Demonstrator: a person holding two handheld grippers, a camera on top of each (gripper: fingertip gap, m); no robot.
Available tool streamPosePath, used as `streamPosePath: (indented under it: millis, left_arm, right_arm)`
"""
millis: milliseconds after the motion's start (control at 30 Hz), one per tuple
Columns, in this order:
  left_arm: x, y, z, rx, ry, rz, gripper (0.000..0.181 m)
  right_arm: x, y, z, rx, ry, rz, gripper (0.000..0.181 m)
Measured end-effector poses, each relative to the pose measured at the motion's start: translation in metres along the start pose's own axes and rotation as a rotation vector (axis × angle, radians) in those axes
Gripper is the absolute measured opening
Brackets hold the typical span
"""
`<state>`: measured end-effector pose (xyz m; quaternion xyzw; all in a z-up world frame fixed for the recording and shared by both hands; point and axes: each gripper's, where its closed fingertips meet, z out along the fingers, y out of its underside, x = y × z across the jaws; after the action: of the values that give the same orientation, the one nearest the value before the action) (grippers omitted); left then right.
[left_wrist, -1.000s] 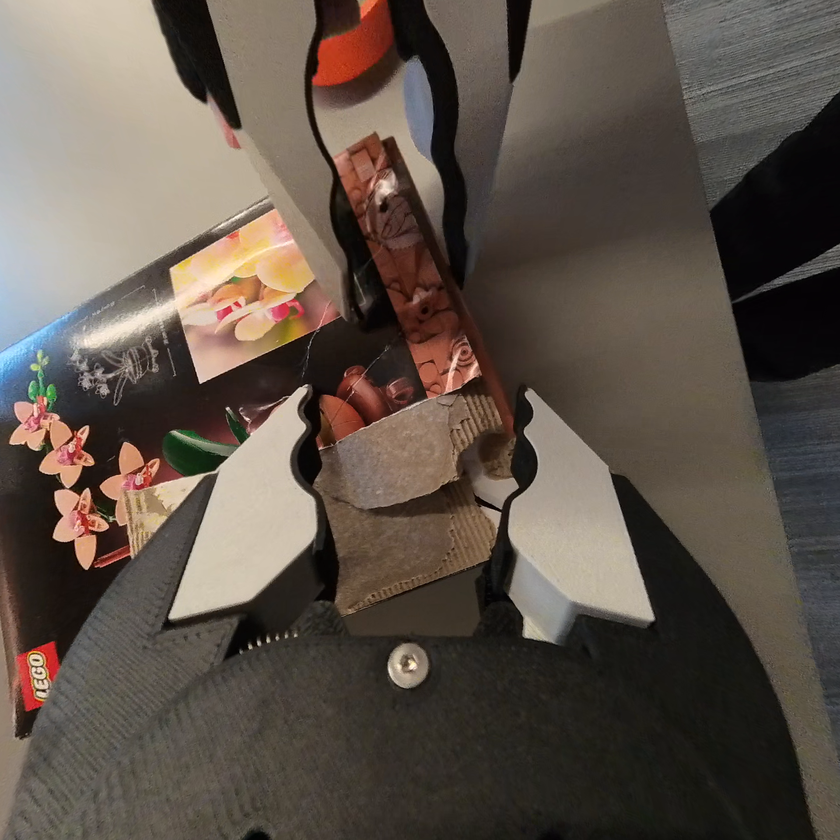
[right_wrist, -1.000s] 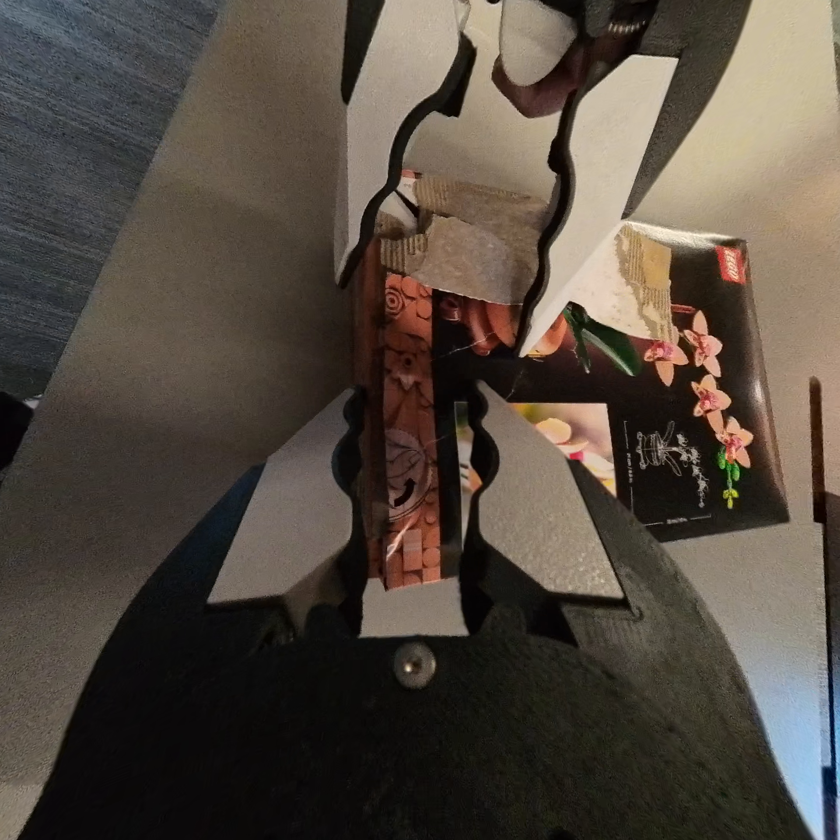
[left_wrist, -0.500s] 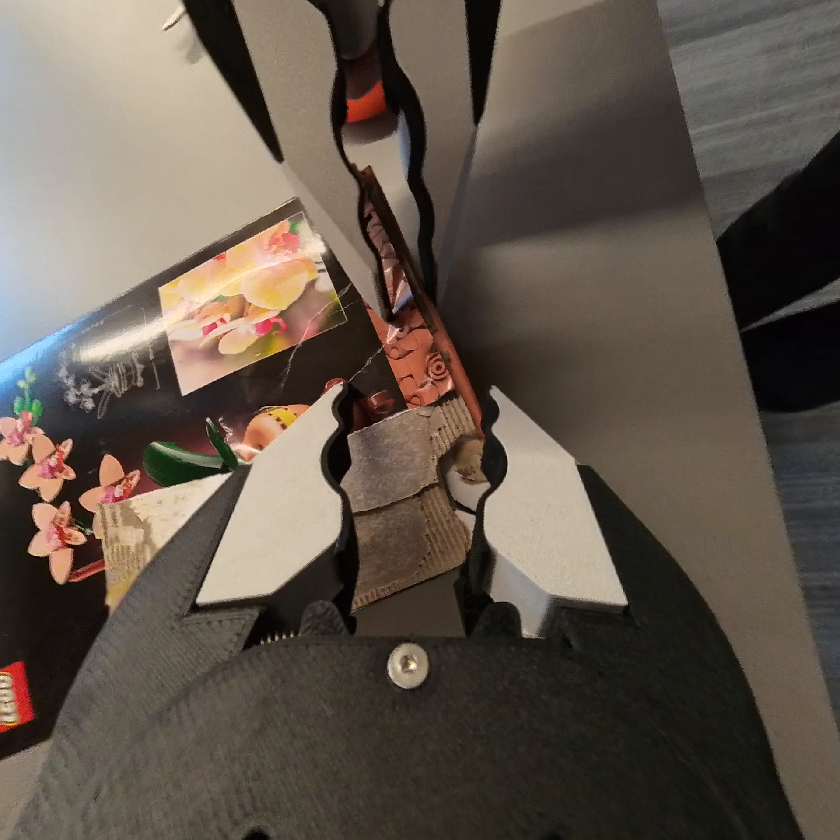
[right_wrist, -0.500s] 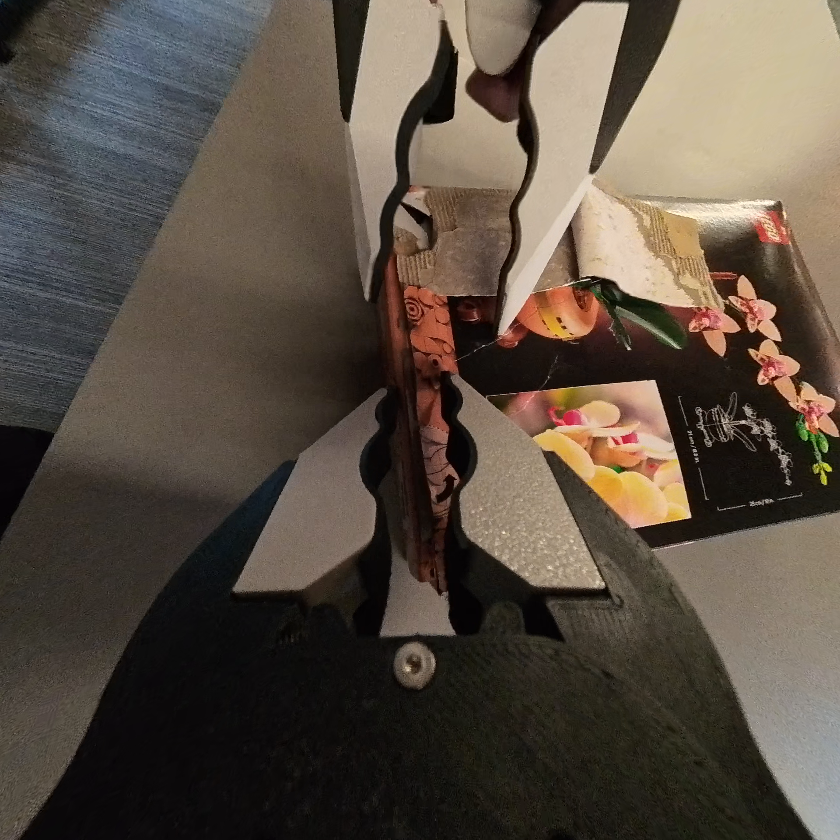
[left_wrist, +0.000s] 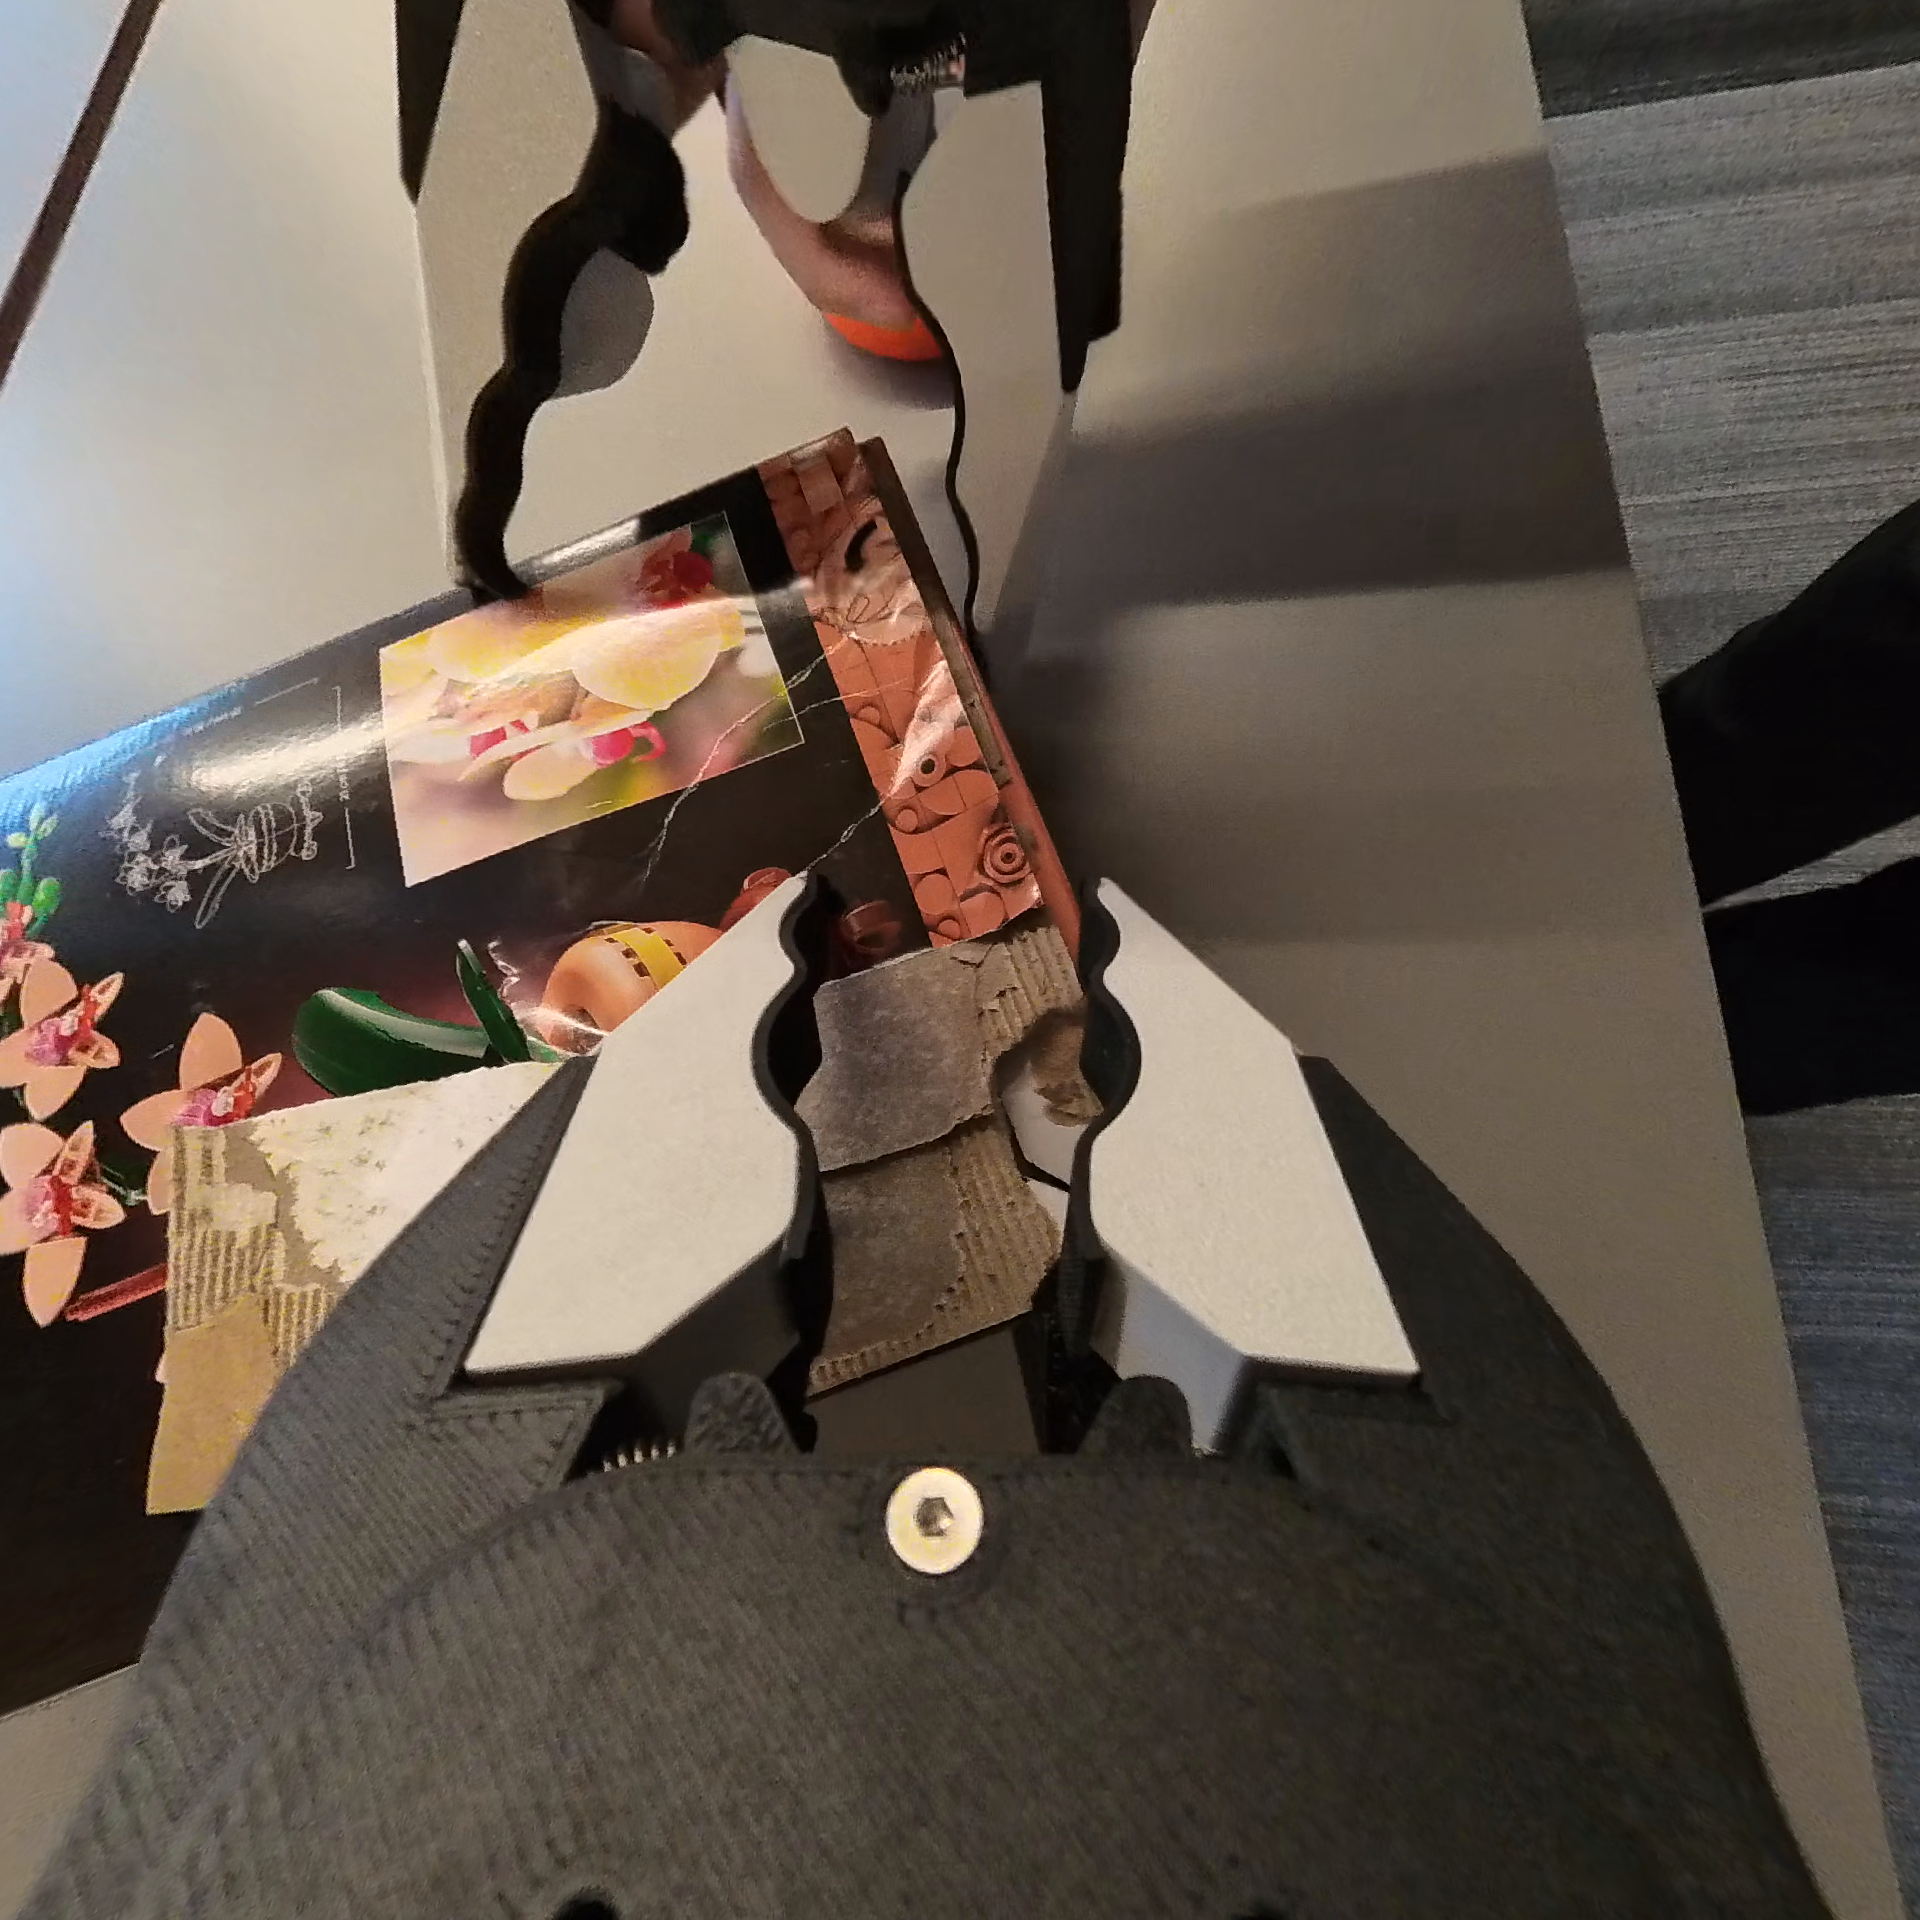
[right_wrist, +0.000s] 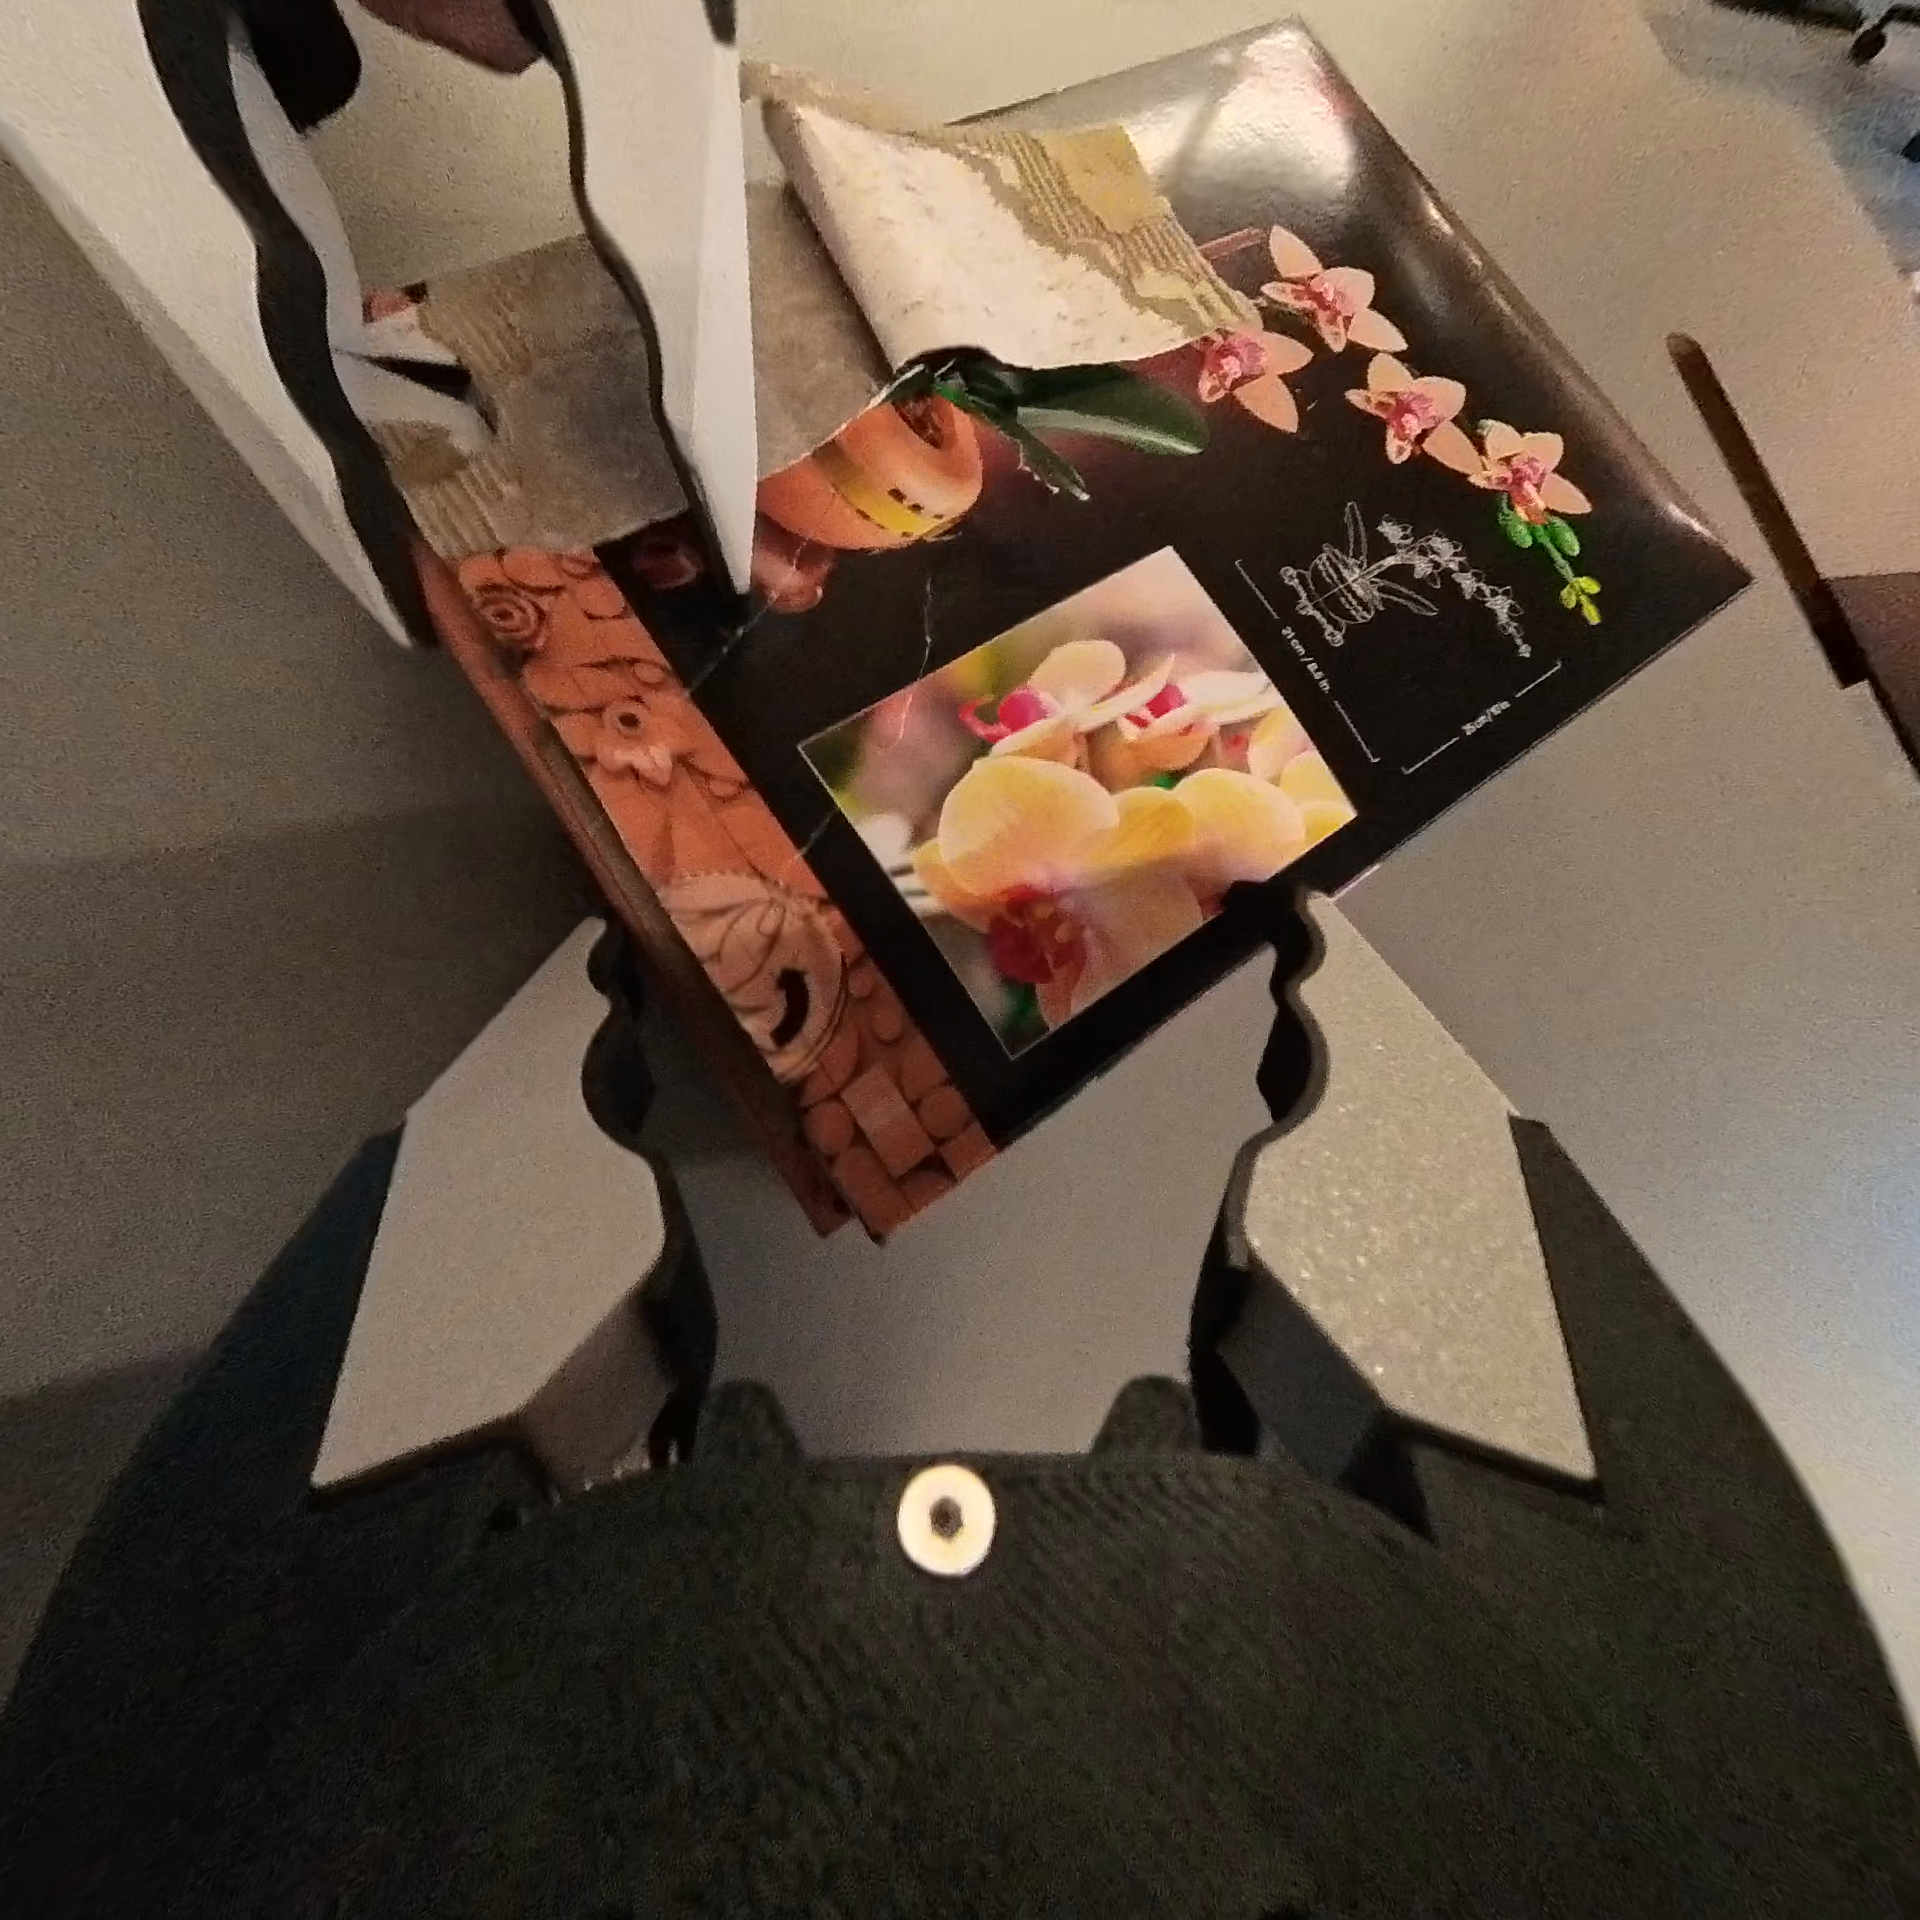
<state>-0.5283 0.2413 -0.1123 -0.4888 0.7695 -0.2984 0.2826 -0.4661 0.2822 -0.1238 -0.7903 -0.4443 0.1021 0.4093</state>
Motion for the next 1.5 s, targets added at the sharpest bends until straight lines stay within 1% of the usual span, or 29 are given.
streamPosePath:
  millis: [67,100,133,200,233,300,367,400,467,533,667,800,1067,1267,1333,1400,1500]
  left_arm:
    - [-0.001,0.0,0.0,0.004,0.002,-0.017,0.046]
    - [-0.002,0.0,0.0,0.006,0.0,-0.022,0.046]
    - [-0.003,0.0,0.0,0.003,-0.004,-0.024,0.046]
    - [-0.005,0.002,-0.001,0.002,-0.009,-0.035,0.046]
    - [-0.005,0.002,-0.001,0.003,-0.007,-0.039,0.046]
    - [-0.005,0.002,0.0,0.004,-0.002,-0.05,0.046]
    - [-0.006,0.002,-0.001,0.007,-0.003,-0.052,0.046]
    - [-0.006,0.002,-0.001,0.009,-0.005,-0.052,0.046]
    - [-0.006,0.002,-0.001,0.012,-0.01,-0.05,0.046]
    - [-0.006,0.002,-0.001,0.011,-0.012,-0.048,0.046]
    - [-0.007,0.002,-0.001,0.015,-0.017,-0.063,0.046]
    - [-0.012,0.001,-0.001,0.031,-0.041,-0.108,0.045]
    - [-0.013,0.001,-0.001,0.029,-0.051,-0.109,0.045]
    - [-0.013,0.0,-0.001,0.032,-0.054,-0.107,0.045]
    - [-0.013,0.0,-0.001,0.031,-0.055,-0.106,0.045]
    - [-0.013,0.0,-0.001,0.032,-0.056,-0.105,0.045]
    - [-0.013,0.0,-0.001,0.031,-0.056,-0.104,0.045]
  right_arm:
    - [0.0,-0.005,0.001,0.001,-0.038,0.062,0.121]
    - [0.001,-0.005,0.001,-0.002,-0.036,0.038,0.119]
    - [-0.001,-0.007,0.001,0.014,-0.04,0.026,0.112]
    - [-0.01,-0.011,-0.001,0.061,-0.044,0.007,0.089]
    - [-0.014,-0.012,-0.001,0.085,-0.046,0.013,0.082]
    - [-0.016,-0.012,-0.001,0.127,-0.04,0.014,0.08]
    - [-0.015,-0.013,-0.002,0.138,-0.025,-0.032,0.081]
    - [-0.014,-0.014,-0.001,0.14,-0.014,-0.045,0.083]
    - [0.002,-0.007,0.003,0.108,0.061,0.024,0.116]
    - [0.004,-0.007,0.006,0.125,0.02,0.126,0.125]
    - [0.005,-0.01,0.015,0.098,-0.058,0.21,0.14]
    - [0.008,-0.015,0.025,0.063,-0.048,0.209,0.151]
    - [0.01,-0.012,0.028,0.012,-0.041,0.234,0.156]
    - [0.01,-0.006,0.027,0.031,-0.028,0.307,0.156]
    - [0.011,-0.007,0.026,0.048,-0.011,0.3,0.156]
    - [0.011,-0.01,0.024,0.071,0.005,0.275,0.155]
    - [0.004,-0.01,0.024,0.073,-0.042,0.285,0.143]
